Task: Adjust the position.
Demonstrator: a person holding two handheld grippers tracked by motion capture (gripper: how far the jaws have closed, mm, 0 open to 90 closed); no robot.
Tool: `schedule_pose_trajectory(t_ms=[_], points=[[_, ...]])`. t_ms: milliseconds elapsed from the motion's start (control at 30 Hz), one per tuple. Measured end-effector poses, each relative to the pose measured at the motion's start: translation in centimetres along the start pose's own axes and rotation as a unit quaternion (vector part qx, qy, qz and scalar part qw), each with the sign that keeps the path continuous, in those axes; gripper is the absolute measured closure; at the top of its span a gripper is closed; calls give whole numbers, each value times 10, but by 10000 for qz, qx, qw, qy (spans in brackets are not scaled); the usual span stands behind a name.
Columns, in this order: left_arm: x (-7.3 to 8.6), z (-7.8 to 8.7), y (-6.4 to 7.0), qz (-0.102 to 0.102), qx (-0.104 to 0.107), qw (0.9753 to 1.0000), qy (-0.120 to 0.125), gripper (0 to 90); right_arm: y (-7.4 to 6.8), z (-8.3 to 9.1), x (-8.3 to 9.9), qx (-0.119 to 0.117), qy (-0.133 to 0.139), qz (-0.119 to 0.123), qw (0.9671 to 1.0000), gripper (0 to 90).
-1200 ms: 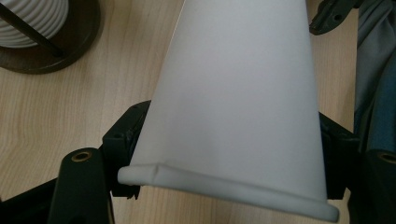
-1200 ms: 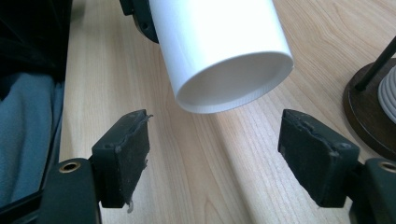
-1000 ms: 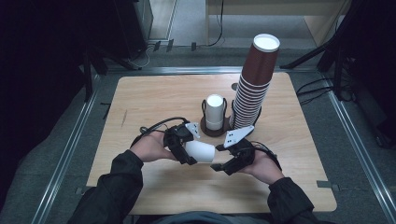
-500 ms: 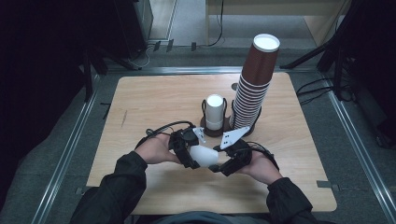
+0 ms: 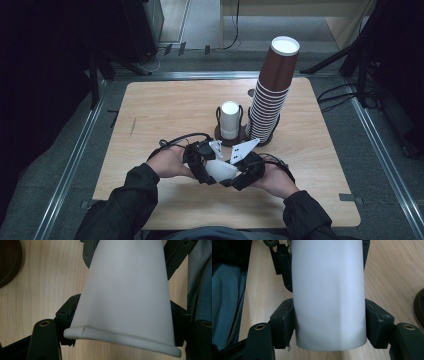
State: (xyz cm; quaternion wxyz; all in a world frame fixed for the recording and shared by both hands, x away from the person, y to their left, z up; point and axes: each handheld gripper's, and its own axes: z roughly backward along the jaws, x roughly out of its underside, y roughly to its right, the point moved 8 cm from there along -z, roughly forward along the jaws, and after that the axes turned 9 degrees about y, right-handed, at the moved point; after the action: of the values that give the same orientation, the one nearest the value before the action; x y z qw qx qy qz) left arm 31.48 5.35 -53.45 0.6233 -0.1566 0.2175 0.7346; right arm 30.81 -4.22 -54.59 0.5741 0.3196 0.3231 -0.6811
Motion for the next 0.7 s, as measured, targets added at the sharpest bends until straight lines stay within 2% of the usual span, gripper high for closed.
schedule_pose_trajectory(t_ms=[100, 200, 267, 300, 467, 700], points=[[0, 1, 1, -52, 22, 10000, 16, 256, -2, 0, -1, -40, -23, 50, 10000, 347], [-1, 4, 1, -52, 10, 9998, 169, 219, -3, 1, -2, -77, 15, 37, 10000, 344], [-2, 5, 1, -49, -18, 9997, 247, 152, -1, 2, -2, -35, 45, 71, 10000, 344], [-3, 8, -2, 30, -106, 9993, 358, 119, -1, 3, -2, -32, 49, 64, 10000, 344], [-2, 16, -6, 203, -158, 9973, 681, 24, 3, 7, -1, 20, 169, 90, 9998, 342], [-1, 24, -7, 329, -215, 9940, 1018, 16, 7, 14, -3, 54, 431, -61, 9990, 340]])
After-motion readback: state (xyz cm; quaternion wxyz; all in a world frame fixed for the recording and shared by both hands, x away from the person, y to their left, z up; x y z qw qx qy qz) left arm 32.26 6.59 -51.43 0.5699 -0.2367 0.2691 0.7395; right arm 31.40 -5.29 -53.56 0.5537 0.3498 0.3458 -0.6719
